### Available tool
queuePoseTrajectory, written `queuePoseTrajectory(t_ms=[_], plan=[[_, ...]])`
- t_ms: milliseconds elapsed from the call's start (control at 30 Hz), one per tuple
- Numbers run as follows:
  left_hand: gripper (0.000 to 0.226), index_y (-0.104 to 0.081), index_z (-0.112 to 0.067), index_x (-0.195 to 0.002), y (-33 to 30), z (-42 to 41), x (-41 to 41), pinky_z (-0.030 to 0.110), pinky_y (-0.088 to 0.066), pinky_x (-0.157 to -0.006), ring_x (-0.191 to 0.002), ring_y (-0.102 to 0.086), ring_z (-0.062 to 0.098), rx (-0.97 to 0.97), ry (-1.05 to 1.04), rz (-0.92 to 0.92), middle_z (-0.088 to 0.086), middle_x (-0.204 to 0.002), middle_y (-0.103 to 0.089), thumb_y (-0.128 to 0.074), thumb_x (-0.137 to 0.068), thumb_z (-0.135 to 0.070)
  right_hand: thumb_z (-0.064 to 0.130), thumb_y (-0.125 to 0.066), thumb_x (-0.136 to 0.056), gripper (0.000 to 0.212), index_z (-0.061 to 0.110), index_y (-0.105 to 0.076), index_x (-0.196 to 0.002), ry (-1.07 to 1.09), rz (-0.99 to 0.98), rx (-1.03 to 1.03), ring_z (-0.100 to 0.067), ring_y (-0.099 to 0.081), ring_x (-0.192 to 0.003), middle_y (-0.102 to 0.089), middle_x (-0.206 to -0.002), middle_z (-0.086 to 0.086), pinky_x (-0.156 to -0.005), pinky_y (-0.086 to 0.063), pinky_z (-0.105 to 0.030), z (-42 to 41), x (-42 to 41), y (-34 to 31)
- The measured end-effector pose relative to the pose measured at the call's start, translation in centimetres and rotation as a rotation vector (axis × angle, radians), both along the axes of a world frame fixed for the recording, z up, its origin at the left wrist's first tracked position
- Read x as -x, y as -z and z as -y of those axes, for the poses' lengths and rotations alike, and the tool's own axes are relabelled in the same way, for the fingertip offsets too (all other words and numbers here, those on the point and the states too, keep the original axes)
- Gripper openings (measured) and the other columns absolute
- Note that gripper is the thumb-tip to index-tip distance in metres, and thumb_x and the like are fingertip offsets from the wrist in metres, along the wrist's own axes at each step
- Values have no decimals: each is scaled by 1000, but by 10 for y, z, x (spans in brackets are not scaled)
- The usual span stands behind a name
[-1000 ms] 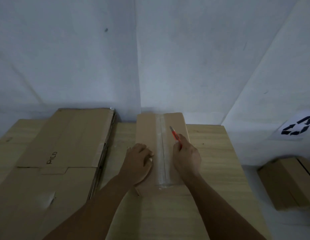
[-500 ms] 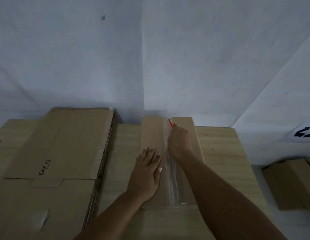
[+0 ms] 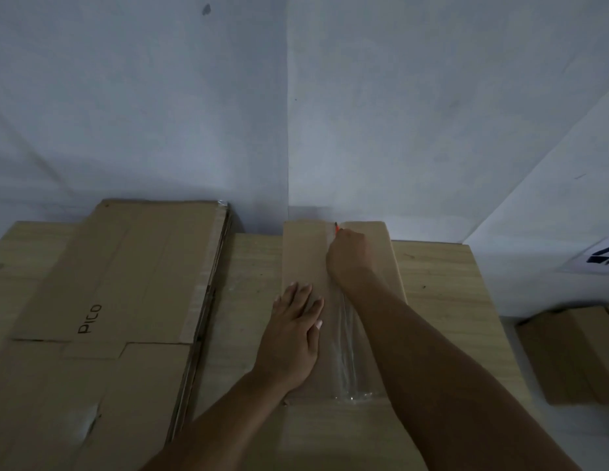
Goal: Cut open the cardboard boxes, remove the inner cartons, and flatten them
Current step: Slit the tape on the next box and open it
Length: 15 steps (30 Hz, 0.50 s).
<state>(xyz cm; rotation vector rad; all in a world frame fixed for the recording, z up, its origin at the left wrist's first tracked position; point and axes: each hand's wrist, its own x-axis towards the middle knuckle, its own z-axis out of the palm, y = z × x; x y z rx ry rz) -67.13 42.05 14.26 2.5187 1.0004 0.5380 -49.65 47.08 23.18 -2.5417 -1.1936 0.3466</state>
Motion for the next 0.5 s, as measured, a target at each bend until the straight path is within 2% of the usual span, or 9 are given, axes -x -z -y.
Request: queuePoseTrajectory(t_ms=[100,300,500], plan=[[53,-47,-22,-147,-3,1,0,44,-16,-124,-154,-7,18,36,-23,-42,-1,-162,-28,-25,-102,-38,9,-44,-96,28,3,-64,-114,-5,-17,58,-36,-65,-107,-68,-113,-18,-81,-52,-37,17,4,-8],[57,-51,-21,-145,-9,-2,-1,51,-26,-119,-153,-11,24,53,-32,-70,1,-160,-33,-22,-100,-42,13,-49,-94,23,7,-65,-109,-64,37,142,-31,-67,-103,-69,-109,-13,-70,-45,-31,75,26,-18],[70,-40,-23,-151,-16,1,-3,45,-19,-122,-154,-4,23,54,-38,-142,1,-164,-25,-10,-96,-53,16,-45,-97,22,10,-65,-105,-126,87,175,-30,-67,-99,-68,-103,-10,-66,-39,-29,138,52,-25]])
